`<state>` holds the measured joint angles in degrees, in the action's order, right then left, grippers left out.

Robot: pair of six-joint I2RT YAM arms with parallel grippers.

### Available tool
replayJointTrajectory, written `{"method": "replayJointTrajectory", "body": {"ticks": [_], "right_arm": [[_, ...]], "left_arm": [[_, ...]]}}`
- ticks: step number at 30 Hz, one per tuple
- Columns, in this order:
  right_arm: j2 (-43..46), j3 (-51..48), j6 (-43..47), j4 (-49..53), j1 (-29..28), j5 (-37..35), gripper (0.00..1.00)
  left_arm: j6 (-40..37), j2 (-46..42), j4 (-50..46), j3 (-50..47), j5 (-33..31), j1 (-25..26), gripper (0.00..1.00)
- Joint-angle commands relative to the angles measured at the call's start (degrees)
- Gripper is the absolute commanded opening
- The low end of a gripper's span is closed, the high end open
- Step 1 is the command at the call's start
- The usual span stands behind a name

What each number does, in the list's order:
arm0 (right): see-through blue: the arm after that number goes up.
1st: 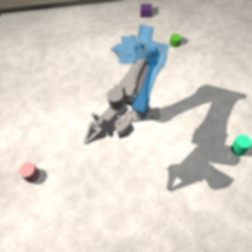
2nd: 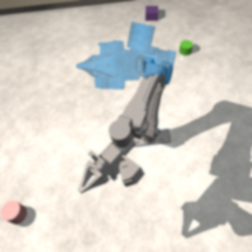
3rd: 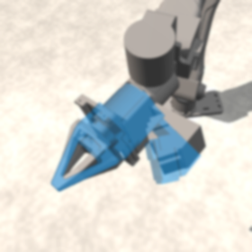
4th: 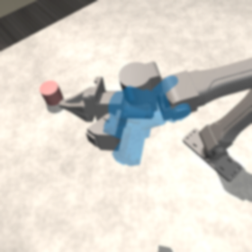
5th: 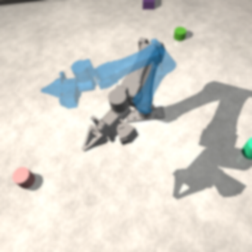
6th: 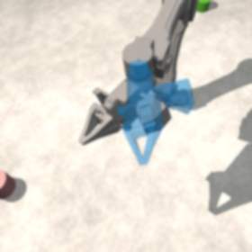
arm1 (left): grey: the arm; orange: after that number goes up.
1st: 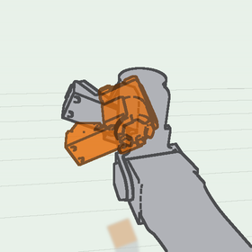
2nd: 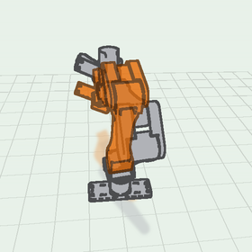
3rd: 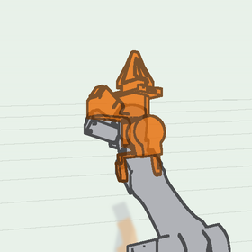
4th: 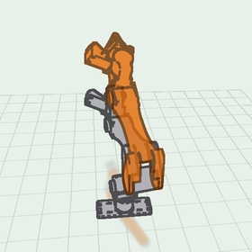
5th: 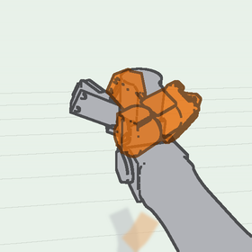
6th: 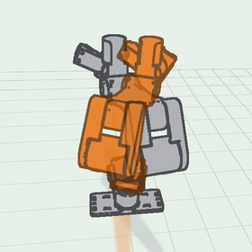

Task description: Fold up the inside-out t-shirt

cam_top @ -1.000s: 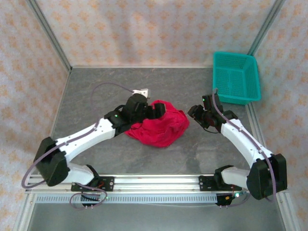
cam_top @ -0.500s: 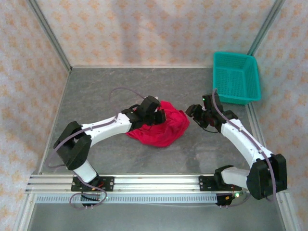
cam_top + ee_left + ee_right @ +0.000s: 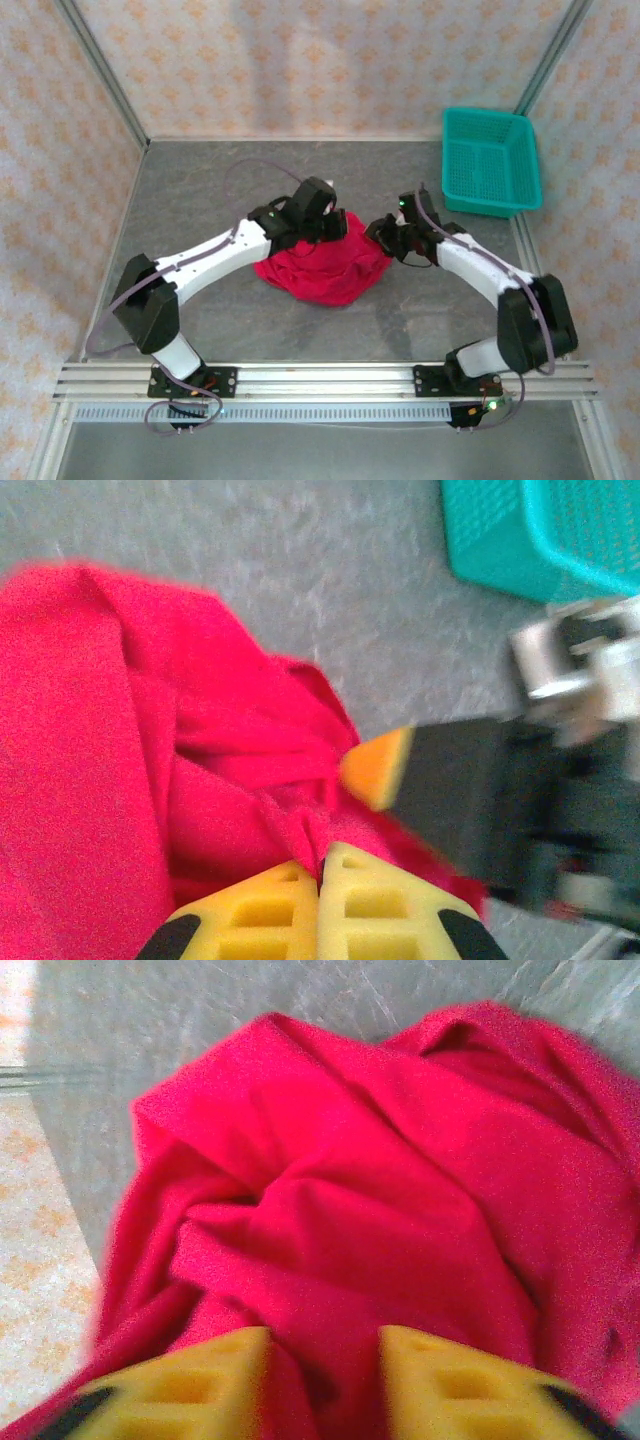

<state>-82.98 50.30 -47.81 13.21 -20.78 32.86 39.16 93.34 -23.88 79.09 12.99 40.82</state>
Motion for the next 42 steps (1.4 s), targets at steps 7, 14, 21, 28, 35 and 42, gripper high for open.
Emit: {"method": "replayJointTrajectory", "body": {"ticks": [7,14,21,28,35,42], "right_arm": [[-2.6,22.7,2.9,8.0,6.2,-8.4,0.00],[0.7,35.9,13.7,21.4,8.0,-19.4,0.00],[10.2,11.7,17.0,19.6,18.6,-22.9,0.00],[7.9,9.4,18.3,18.6,20.7,-19.4,0.00],[4.7,15.5,19.3,25.2,14.1,-19.7,0.50],[6.9,19.2,16.7,22.9,-1.7,-23.0,0.54]], "left_arm": [[-10.2,8.3,-19.2,47.3,2.1,-18.2,0.00],[-13.1,6.9,-22.4,52.7,1.9,-23.2,0.00],[-8.9,-12.0,-4.7,12.6,4.7,-35.4,0.00],[-4.6,-13.4,-1.2,4.0,10.4,-40.8,0.00],[-1.9,-13.1,4.1,-3.3,10.2,-33.3,0.00],[-1.4,-12.8,6.1,-8.1,8.1,-28.4,0.00]]}}
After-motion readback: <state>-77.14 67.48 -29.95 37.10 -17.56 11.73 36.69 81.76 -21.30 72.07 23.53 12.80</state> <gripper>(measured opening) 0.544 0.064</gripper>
